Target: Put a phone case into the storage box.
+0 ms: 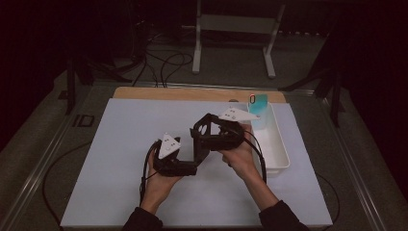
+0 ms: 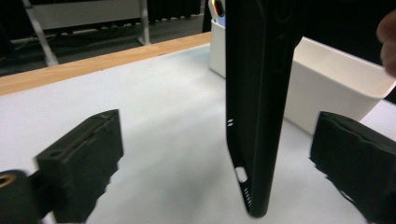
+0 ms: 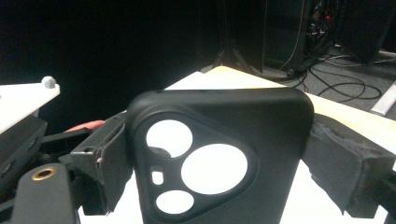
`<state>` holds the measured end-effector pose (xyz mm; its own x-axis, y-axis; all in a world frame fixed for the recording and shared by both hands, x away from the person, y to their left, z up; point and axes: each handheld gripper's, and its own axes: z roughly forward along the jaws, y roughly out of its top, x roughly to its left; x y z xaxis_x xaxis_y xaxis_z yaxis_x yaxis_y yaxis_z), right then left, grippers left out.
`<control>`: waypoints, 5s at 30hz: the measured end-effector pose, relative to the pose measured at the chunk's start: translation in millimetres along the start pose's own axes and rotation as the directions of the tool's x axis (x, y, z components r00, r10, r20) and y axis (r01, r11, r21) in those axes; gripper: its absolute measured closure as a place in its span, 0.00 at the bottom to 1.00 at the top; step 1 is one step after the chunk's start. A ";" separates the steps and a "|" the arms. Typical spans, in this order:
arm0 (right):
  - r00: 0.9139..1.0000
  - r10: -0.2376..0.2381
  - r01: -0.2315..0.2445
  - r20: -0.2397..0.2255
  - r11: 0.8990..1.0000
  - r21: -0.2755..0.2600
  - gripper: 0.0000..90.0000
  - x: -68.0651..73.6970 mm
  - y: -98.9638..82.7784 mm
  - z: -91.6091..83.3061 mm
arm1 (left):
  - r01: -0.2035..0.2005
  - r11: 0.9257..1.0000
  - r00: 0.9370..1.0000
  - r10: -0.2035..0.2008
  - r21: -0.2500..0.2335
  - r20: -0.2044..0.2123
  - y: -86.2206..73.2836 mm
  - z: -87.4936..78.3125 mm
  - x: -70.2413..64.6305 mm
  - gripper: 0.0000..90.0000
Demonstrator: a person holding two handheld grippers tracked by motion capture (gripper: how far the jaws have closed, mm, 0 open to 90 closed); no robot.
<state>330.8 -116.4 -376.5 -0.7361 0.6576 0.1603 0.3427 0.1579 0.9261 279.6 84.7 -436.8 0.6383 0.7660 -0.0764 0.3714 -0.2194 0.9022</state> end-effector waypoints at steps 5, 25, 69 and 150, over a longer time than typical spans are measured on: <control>1.000 -0.002 0.002 0.009 1.000 0.000 0.16 -1.5 -1.8 -0.7 | -0.027 1.000 0.999 0.027 -0.005 -0.022 -5.1 -7.8 2.3 0.00; 1.000 -0.004 0.005 0.028 1.000 -0.005 0.16 -4.5 -4.0 -3.9 | -0.028 0.998 0.996 0.023 -0.060 -0.083 -35.2 -43.5 35.1 0.00; 0.990 0.019 -0.016 0.137 1.000 -0.022 0.16 -37.1 7.3 -15.7 | 0.009 0.998 0.970 -0.022 -0.055 -0.243 -99.1 -93.2 76.8 0.00; 0.851 0.081 -0.049 0.519 0.996 -0.076 0.16 -143.9 55.7 -43.4 | 0.019 0.996 0.964 -0.040 -0.085 -0.263 -99.1 -98.0 77.5 0.00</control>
<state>430.6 -234.1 -333.2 -0.2953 0.9548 0.0342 0.3325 0.0691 0.9406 226.2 225.0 -490.6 0.4226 0.9063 0.0016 0.3246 -0.1530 0.9334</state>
